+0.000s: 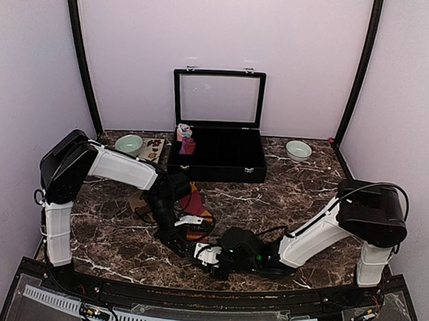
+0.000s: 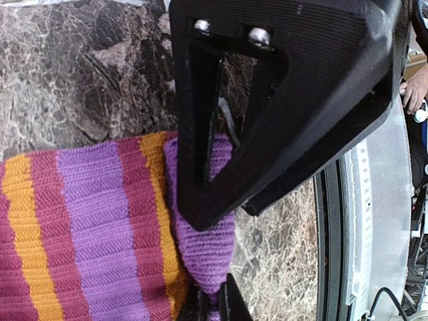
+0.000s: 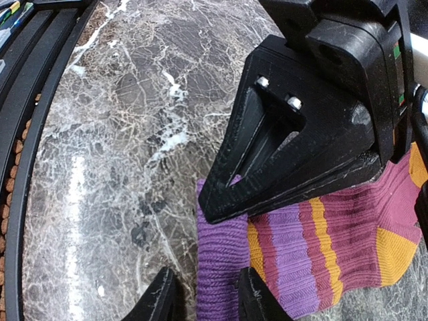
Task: Roll the socks
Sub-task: Roll the sock at the center of the board.
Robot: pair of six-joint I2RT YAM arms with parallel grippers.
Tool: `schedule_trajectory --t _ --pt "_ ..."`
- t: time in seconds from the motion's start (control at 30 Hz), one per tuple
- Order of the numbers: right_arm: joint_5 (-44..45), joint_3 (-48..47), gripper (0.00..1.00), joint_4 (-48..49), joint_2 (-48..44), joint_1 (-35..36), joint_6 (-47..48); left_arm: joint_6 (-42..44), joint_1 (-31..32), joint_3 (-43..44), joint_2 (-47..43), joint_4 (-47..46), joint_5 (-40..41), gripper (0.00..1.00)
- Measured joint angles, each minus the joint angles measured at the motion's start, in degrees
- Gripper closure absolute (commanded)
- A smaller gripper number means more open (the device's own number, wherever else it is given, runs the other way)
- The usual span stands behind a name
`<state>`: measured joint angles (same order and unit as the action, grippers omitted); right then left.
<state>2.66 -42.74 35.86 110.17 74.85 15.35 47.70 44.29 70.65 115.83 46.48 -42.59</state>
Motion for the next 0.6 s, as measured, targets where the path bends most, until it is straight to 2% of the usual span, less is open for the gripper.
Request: schedule_trajectory --t 0.2,0.33,0.47,0.53,0.6 --pt "0.5 -1.0 0.72 0.2 0.9 0.0 0.6 0.4 -0.1 0.0 0.1 0.6 0.0 1.00" --pt "0.6 -1.0 0.83 0.2 1.0 -0.1 0.8 0.8 -0.1 0.0 0.1 0.9 0.0 0.98" --pt "0.4 -0.6 1.00 0.5 1.1 -0.3 0.1 0.7 -0.1 0.1 0.2 1.0 0.2 0.78" --pt "0.0 0.0 1.00 1.4 1.1 -0.5 -0.5 0.3 -0.1 0.2 0.2 1.0 -0.1 0.68" --pt "-0.2 0.7 1.00 2.5 1.1 -0.6 -1.7 -0.5 -0.4 0.1 -0.2 1.5 -0.4 0.53"
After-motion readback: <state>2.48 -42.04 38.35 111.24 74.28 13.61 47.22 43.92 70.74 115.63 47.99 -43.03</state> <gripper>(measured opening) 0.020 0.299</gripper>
